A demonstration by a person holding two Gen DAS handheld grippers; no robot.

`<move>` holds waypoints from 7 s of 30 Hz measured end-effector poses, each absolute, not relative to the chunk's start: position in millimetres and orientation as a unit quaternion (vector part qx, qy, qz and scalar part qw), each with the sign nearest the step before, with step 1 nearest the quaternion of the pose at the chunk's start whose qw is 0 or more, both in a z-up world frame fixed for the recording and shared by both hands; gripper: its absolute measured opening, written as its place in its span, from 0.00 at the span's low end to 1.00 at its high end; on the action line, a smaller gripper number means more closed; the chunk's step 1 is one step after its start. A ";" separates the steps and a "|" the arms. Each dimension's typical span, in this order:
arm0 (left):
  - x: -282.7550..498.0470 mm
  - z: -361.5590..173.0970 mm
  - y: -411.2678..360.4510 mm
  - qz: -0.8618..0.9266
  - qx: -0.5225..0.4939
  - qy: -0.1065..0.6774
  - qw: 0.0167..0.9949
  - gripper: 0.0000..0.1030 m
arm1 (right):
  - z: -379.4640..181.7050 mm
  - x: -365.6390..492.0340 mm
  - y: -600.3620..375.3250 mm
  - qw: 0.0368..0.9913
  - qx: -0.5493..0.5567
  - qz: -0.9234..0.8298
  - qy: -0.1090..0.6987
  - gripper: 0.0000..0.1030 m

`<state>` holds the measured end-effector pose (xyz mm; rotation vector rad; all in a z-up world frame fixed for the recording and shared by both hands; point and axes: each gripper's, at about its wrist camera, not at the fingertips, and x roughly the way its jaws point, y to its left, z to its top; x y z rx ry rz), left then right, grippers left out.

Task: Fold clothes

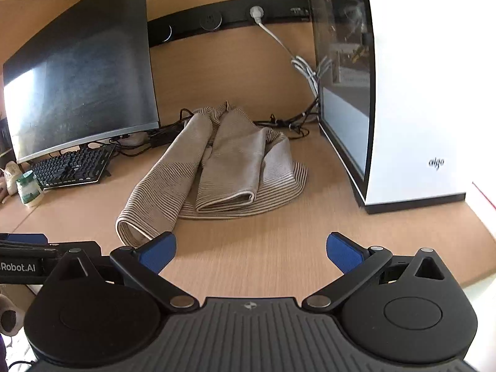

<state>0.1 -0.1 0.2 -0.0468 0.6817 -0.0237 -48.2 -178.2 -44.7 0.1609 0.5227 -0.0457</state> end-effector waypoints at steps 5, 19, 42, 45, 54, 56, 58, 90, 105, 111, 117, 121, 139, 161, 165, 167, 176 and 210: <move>0.0 2.4 -8.4 -0.014 -0.012 0.319 0.948 1.00 | -45.5 -52.2 -178.3 0.965 0.078 -0.016 0.248 1.00; -12.5 4.8 -13.4 -0.016 -0.019 0.323 0.946 1.00 | -44.7 -56.4 -178.7 0.965 0.083 -0.002 0.248 1.00; -20.8 6.9 -11.5 -0.017 -0.020 0.323 0.946 1.00 | -44.8 -59.2 -170.7 0.965 0.069 0.006 0.252 1.00; -21.9 6.8 -11.8 -0.016 -0.021 0.323 0.946 1.00 | -45.2 -59.7 -169.8 0.965 0.068 0.007 0.253 1.00; -24.6 6.7 -13.3 -0.016 -0.022 0.321 0.947 1.00 | -45.3 -61.6 -169.9 0.965 0.066 0.008 0.253 1.00; -24.8 6.9 -14.0 -0.016 -0.021 0.321 0.947 1.00 | -45.3 -61.6 -170.4 0.965 0.066 0.007 0.254 1.00; -24.9 7.2 -14.8 -0.016 -0.021 0.321 0.947 1.00 | -45.0 -61.2 -170.9 0.965 0.066 0.007 0.255 1.00; 2.4 12.2 -10.1 -0.010 -0.029 0.327 0.944 1.00 | -43.0 -40.9 -180.4 0.962 0.052 -0.011 0.269 1.00; 54.1 5.9 15.8 -0.042 -0.026 0.353 0.934 1.00 | -48.6 0.5 -177.5 0.952 0.073 -0.053 0.291 1.00; 91.9 0.6 48.0 -0.099 -0.081 0.369 0.920 1.00 | -49.8 29.9 -159.0 0.947 0.076 -0.070 0.305 1.00; 129.2 -2.8 78.5 -0.134 -0.090 0.381 0.910 1.00 | -42.2 65.3 -132.4 0.943 0.072 -0.094 0.313 1.00; 155.3 -6.1 102.9 -0.171 -0.111 0.396 0.895 1.00 | -36.6 84.3 -115.9 0.936 0.073 -0.117 0.323 1.00; 228.4 -12.9 81.4 -0.240 -0.155 0.425 0.859 1.00 | -44.6 133.4 -154.0 0.924 0.060 -0.148 0.349 1.00; 254.2 -52.3 44.6 -0.127 -0.093 0.494 0.855 0.20 | -108.0 228.4 -204.3 0.899 0.144 0.131 0.392 1.00; 229.5 -42.6 76.8 -0.116 -0.092 0.491 0.858 0.15 | -110.0 194.9 -195.9 0.881 0.105 0.195 0.418 1.00; 214.9 -37.3 95.7 -0.106 -0.093 0.493 0.859 0.11 | -109.2 173.9 -196.4 0.865 0.113 0.230 0.432 1.00; 180.9 5.1 222.9 0.012 -0.120 0.440 0.890 0.07 | -117.6 117.4 -196.6 0.816 0.233 0.252 0.464 1.00; 221.9 -31.5 243.4 -0.129 -0.202 0.416 0.877 0.93 | -98.0 267.1 -4.5 0.896 -0.225 0.047 0.380 0.30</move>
